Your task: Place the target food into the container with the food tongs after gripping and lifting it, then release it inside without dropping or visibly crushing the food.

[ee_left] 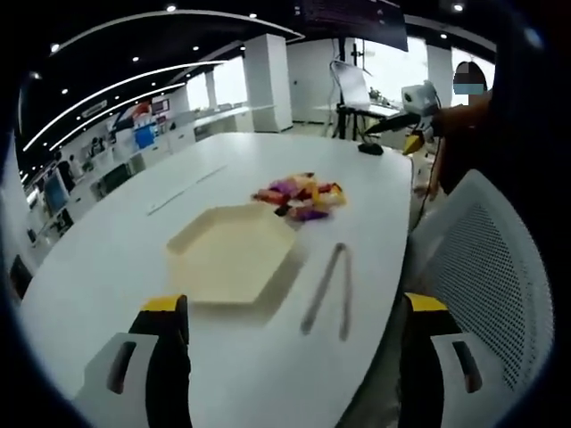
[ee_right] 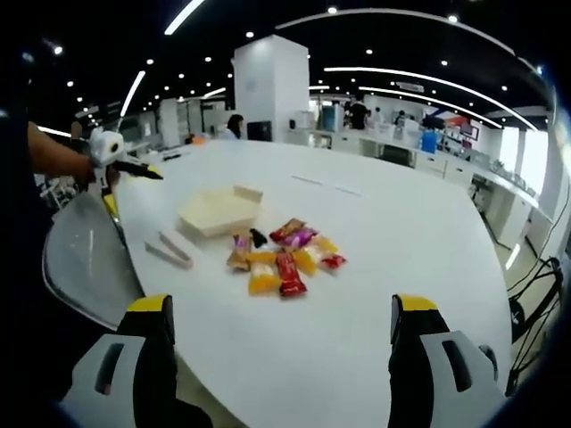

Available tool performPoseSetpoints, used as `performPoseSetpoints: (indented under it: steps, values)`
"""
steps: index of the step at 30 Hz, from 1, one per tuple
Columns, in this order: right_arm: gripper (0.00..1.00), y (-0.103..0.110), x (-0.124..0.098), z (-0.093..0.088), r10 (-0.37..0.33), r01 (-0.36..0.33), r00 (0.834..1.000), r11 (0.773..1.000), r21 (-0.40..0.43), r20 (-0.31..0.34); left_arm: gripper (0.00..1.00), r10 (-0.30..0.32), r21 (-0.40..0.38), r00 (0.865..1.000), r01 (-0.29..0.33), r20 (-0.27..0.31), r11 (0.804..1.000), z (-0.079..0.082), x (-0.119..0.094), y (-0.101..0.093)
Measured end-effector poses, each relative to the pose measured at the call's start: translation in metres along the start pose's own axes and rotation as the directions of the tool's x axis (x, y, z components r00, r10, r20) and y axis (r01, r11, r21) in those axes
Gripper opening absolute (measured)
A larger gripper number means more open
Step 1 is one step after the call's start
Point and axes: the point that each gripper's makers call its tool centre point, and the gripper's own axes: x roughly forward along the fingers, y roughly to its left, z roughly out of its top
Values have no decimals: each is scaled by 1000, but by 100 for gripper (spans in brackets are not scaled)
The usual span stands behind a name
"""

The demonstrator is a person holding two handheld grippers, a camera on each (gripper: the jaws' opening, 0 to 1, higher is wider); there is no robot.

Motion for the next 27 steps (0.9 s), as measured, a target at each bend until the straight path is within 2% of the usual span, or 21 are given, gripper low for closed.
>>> performPoseSetpoints:
  steps: [6, 9, 11, 12, 14, 16, 20, 24, 26, 27]
  values:
    - [99, 5, 4, 0, 15, -15, 1000, 1000, -8, -1, 92, -48, 37, 998, 49, -27, 998, 3, 13, -10]
    - [99, 10, 8, 1, 28, -28, 1000, 1000, -13, -4, 84, -89, 59, 994, 93, -61, 994, 0, 20, -17]
    - [99, 15, 10, 2, 40, -40, 999, 999, -18, -8, 79, -119, 98, 989, 128, -92, 987, -4, 27, -23]
    - [99, 16, 11, 2, 43, -43, 999, 999, -20, -9, 77, -136, 119, 983, 151, -124, 981, -10, 31, -26]
    - [99, 19, 12, 2, 51, -51, 999, 998, -22, -9, 71, -147, 147, 979, 168, -142, 975, -14, 37, -30]
    - [99, 22, 14, 3, 58, -58, 998, 998, -22, -10, 66, -166, 139, 975, 187, -147, 973, -18, 45, -33]
    - [99, 26, 17, 5, 67, -67, 998, 998, -20, -7, 56, -183, 145, 964, 212, -192, 967, -30, 55, -35]
    - [99, 32, 19, 10, 74, -74, 997, 997, -25, -2, 55, -196, 139, 953, 232, -231, 963, -44, 61, -36]
    - [99, 32, 19, 16, 63, -62, 998, 995, -79, 12, 54, -204, 130, 949, 239, -241, 962, -47, 62, -37]
    - [99, 36, 18, 21, 72, -70, 997, 994, -80, 26, 54, -210, 119, 947, 243, -243, 963, -49, 64, -37]
